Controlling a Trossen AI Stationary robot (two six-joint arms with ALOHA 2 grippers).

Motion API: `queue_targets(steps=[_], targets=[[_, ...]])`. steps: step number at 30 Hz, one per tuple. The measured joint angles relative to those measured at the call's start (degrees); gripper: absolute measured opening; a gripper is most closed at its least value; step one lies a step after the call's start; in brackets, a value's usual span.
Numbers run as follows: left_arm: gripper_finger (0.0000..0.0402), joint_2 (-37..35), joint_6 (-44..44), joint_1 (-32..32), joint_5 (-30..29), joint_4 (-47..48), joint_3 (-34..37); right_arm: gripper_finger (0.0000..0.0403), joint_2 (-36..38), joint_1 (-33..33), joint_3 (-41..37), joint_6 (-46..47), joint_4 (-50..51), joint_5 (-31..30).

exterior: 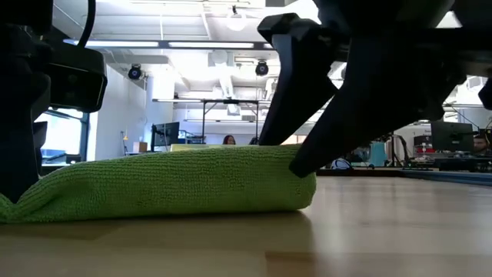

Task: Roll microfiber towels into tight, uniform cylinder then place into a basket
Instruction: Roll the green microfiber towel

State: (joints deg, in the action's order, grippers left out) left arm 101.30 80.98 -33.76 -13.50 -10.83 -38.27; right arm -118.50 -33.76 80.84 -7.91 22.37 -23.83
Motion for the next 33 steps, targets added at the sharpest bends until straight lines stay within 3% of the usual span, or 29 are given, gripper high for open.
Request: queue_targets(steps=[4, 7, 16, 21, 33], targets=[[0.0008, 0.00, 0.40, 0.00, -0.07, 0.00, -0.01, 0.0193, 0.00, 0.68, 0.00, 3.13, 0.60, 0.06], [0.0008, 0.00, 0.42, 0.00, -0.07, 0.00, -0.01, 0.0185, 0.00, 1.26, 0.00, 5.66, 1.49, 0.16], [0.0008, 0.00, 0.43, 0.02, 0.01, -0.03, -0.01, 0.0054, -1.20, 2.39, 0.00, 8.28, 2.28, 2.81], [0.0008, 0.14, 0.35, 0.05, 0.16, -1.15, 0.01, 0.0005, -1.57, 4.51, 0.00, 13.07, 2.62, 14.05], [0.0008, -0.79, -0.38, -0.09, 4.87, -7.27, 0.25, 0.0001, -1.51, 13.73, 0.00, 18.53, 2.36, 41.41]])
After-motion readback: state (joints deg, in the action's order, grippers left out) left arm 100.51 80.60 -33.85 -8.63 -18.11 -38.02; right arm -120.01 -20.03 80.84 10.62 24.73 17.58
